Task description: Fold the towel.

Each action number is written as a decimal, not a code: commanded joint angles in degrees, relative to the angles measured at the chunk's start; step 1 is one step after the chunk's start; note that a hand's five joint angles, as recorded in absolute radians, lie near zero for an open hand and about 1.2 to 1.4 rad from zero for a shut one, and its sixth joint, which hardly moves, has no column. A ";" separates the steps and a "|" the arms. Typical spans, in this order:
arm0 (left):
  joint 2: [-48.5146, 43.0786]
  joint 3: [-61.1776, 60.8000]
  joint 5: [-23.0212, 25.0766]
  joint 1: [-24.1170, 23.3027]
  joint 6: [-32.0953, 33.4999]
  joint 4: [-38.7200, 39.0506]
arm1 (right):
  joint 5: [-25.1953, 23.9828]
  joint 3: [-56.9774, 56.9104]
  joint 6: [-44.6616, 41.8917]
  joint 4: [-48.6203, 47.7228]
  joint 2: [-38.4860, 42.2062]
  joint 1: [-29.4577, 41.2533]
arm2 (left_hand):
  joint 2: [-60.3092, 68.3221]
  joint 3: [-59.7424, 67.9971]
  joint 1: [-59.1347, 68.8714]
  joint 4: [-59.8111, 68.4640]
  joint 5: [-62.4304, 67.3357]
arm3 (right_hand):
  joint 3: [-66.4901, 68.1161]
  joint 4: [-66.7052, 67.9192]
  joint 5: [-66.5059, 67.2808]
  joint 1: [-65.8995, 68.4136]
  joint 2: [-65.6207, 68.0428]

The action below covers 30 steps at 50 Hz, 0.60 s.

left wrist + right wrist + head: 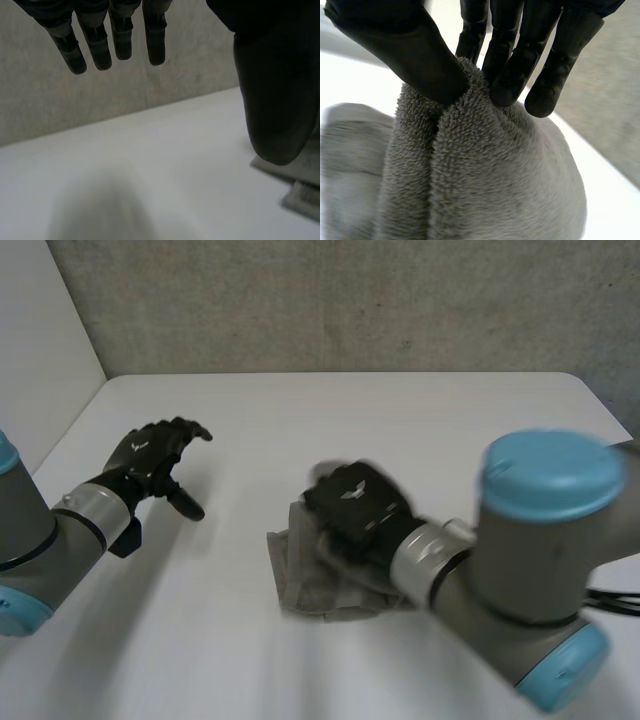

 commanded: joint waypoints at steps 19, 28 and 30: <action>7.20 1.57 -0.97 -10.60 -13.54 -0.65 | 8.68 1.60 1.85 1.68 -5.31 0.61 | -3.48 -3.91 -4.94 -4.08 -2.58 | -65.29 -66.58 -66.07 -65.62 -64.31; -0.98 5.09 -4.58 -17.21 -13.81 -3.11 | 8.24 2.83 2.56 4.49 -6.72 -7.32 | -3.48 -3.91 -4.94 -4.08 -2.58 | -65.29 -66.58 -66.07 -65.62 -64.31; -4.82 6.49 -5.98 -18.96 -13.81 -4.34 | 7.81 3.18 3.08 5.02 -5.24 -9.50 | -3.48 -3.91 -4.94 -4.08 -2.58 | -65.29 -66.58 -66.07 -65.62 -64.31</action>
